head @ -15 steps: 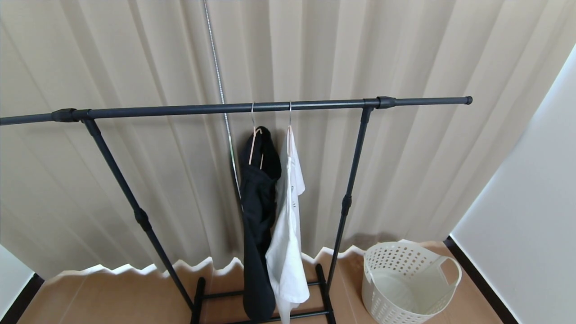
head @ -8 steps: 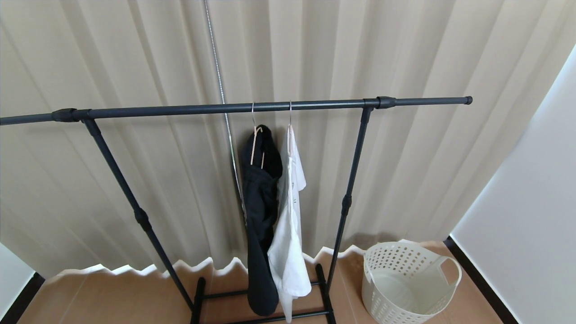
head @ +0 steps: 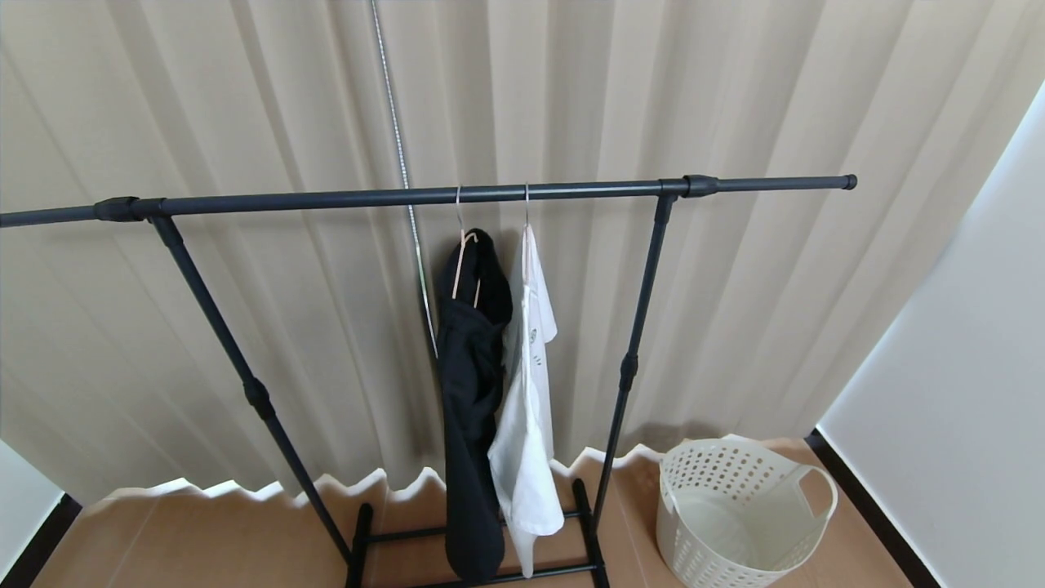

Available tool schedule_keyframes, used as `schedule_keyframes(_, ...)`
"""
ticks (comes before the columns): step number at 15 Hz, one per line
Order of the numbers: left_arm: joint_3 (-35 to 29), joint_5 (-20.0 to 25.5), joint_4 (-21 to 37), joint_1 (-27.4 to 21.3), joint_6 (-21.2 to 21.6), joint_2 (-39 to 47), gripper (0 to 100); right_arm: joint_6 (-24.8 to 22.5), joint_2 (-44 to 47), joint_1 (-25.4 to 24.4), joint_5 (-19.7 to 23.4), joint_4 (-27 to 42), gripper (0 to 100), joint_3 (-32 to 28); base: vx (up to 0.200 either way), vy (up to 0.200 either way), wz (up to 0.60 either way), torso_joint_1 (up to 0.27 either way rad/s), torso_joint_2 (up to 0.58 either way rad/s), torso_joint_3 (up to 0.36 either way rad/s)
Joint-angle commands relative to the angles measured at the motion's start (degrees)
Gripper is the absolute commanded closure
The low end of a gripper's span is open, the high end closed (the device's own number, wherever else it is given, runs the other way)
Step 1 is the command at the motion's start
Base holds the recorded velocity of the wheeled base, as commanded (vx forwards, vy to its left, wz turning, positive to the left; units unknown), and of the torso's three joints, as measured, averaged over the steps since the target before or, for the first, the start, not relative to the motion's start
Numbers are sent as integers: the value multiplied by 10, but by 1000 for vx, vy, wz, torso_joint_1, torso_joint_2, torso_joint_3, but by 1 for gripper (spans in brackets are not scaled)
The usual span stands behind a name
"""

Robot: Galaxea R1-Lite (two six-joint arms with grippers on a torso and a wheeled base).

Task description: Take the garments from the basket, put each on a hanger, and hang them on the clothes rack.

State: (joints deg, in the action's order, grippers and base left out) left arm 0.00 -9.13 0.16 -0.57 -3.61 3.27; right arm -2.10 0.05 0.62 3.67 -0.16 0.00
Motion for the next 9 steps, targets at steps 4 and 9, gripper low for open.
schedule_keyframes(4, 0, 18, 0, 1, 16, -27, 0, 3, 0, -1, -1, -1, 0, 0, 0, 0, 0, 0, 0, 0)
schedule_keyframes(9, 0, 15, -1, 1, 4, -29, 0, 3, 0, -1, -3, 0, 0, 0, 0, 0, 0, 0, 0, 0)
